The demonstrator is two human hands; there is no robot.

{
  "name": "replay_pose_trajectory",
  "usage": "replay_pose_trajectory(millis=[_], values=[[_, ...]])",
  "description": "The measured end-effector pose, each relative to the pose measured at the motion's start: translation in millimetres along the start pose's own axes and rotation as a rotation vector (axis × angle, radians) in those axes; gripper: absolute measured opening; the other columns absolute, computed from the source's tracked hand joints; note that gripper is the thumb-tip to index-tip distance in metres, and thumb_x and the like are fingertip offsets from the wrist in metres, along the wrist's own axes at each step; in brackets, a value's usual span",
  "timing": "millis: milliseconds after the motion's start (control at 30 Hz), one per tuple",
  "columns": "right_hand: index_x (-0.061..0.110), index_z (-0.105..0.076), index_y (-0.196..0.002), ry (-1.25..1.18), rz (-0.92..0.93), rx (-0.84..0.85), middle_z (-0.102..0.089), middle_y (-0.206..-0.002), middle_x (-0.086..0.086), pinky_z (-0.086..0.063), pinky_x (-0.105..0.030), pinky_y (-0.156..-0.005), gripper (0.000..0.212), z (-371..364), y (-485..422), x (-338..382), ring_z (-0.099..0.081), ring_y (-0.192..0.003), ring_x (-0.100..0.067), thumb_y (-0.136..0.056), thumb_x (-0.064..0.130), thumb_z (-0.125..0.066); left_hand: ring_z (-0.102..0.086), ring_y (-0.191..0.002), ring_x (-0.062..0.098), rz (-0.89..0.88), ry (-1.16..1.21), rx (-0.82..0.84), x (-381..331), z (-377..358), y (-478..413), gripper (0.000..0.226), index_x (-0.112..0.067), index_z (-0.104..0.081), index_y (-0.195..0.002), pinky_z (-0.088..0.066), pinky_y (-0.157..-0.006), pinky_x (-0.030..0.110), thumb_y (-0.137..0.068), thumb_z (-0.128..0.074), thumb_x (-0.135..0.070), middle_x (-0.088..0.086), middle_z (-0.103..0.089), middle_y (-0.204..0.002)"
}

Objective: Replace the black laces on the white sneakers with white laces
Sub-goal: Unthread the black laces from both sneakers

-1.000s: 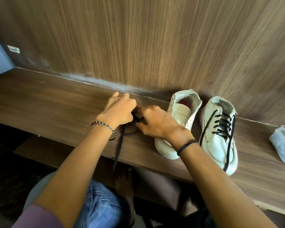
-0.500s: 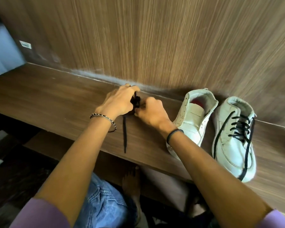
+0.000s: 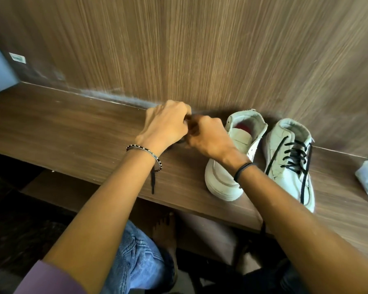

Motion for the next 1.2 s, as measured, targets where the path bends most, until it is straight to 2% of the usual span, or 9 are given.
replay_pose_trajectory(millis=[67, 200, 367, 533, 833, 933, 1033, 1133, 1200], values=[[0.011, -0.070, -0.112, 0.019, 0.023, -0.027, -0.074, -0.094, -0.004, -0.052, -0.020, -0.075, 0.018, 14.4, 6.5, -4.2, -0.070, -0.088, -0.016, -0.094, 0.016, -0.066, -0.062, -0.110, 0.032, -0.014, 0.001, -0.023, -15.2, 0.8, -0.6, 0.023, -0.028, -0.069, -0.113, -0.035, -0.078, 0.036, -0.099, -0.053, -0.018, 0.005, -0.068, -0.112], [0.007, -0.071, -0.105, 0.045, 0.029, -0.097, -0.076, -0.088, -0.007, -0.057, -0.029, -0.079, 0.015, 46.0, 27.4, -21.6, -0.072, -0.082, -0.019, -0.094, 0.010, -0.063, -0.061, -0.109, 0.034, -0.073, 0.047, 0.021, -42.6, -4.9, -1.9, 0.021, -0.028, -0.067, -0.107, -0.034, -0.075, 0.036, -0.096, -0.052, -0.019, 0.005, -0.068, -0.106], [0.007, -0.071, -0.108, 0.025, 0.056, -0.139, -0.075, -0.091, -0.003, -0.051, -0.011, -0.075, 0.017, 78.5, 59.8, -39.5, -0.071, -0.083, -0.014, -0.092, 0.011, -0.067, -0.064, -0.107, 0.032, -0.118, 0.087, 0.001, -78.5, -7.9, 1.8, 0.020, -0.029, -0.067, -0.107, -0.040, -0.073, 0.035, -0.095, -0.052, -0.023, 0.000, -0.072, -0.103], [0.009, -0.072, -0.102, -0.057, 0.010, -0.198, -0.078, -0.081, -0.002, -0.061, -0.024, -0.075, 0.009, 115.5, 79.2, -61.4, -0.074, -0.067, -0.006, -0.095, 0.011, -0.069, -0.067, -0.106, 0.027, -0.156, 0.190, -0.075, -114.8, -12.4, 2.8, 0.025, -0.035, -0.068, -0.113, -0.050, -0.079, 0.036, -0.094, -0.053, -0.029, -0.004, -0.074, -0.106], [0.016, -0.077, -0.106, 0.164, -0.050, -0.274, -0.076, -0.100, 0.006, -0.042, 0.002, -0.076, 0.015, 160.1, 113.0, -116.3, -0.067, -0.082, -0.002, -0.091, 0.015, -0.076, -0.067, -0.083, 0.027, -0.276, 0.250, -0.041, -175.4, -43.1, -2.2, 0.017, -0.026, -0.068, -0.105, -0.055, -0.071, 0.042, -0.097, -0.053, -0.025, 0.002, -0.070, -0.077], [0.018, -0.076, -0.109, 0.214, -0.040, -0.252, -0.074, -0.106, 0.005, -0.042, -0.005, -0.079, 0.019, 160.8, 115.8, -122.8, -0.067, -0.094, -0.012, -0.090, 0.014, -0.074, -0.066, -0.088, 0.031, -0.304, 0.252, 0.043, -185.6, -48.6, -0.8, 0.033, -0.028, -0.062, -0.124, -0.055, -0.070, 0.046, -0.098, -0.047, -0.016, 0.006, -0.071, -0.093], [0.015, -0.074, -0.116, 0.295, -0.032, -0.198, -0.070, -0.117, -0.002, -0.048, -0.027, -0.088, 0.025, 156.4, 113.1, -126.2, -0.063, -0.107, -0.022, -0.092, 0.020, -0.072, -0.063, -0.098, 0.029, -0.305, 0.231, 0.129, -189.9, -50.8, -4.9, 0.039, -0.029, -0.061, -0.130, -0.054, -0.077, 0.043, -0.098, -0.044, -0.014, 0.005, -0.067, -0.110], [0.017, -0.074, -0.117, 0.321, -0.026, -0.140, -0.069, -0.117, -0.004, -0.052, -0.043, -0.095, 0.025, 154.1, 112.1, -126.4, -0.060, -0.111, -0.029, -0.093, 0.023, -0.067, -0.059, -0.086, 0.025, -0.276, 0.279, 0.149, -188.8, -49.2, -9.3, 0.033, -0.022, -0.068, -0.120, -0.051, -0.077, 0.038, -0.097, -0.044, -0.015, 0.000, -0.060, -0.092], [0.016, -0.075, -0.111, 0.295, -0.018, -0.132, -0.069, -0.114, -0.003, -0.051, -0.041, -0.095, 0.021, 153.9, 112.8, -123.7, -0.061, -0.107, -0.028, -0.094, 0.022, -0.064, -0.058, -0.085, 0.025, -0.279, 0.294, 0.136, -187.4, -51.1, -10.5, 0.031, -0.021, -0.069, -0.115, -0.050, -0.079, 0.038, -0.098, -0.044, -0.018, -0.002, -0.055, -0.087]])
Point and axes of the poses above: each hand's wrist, its own y-axis away from the middle knuckle, its own z-axis out of the back of the hand, x = y × z, the point moved 2 cm from there along -y, towards the middle knuckle
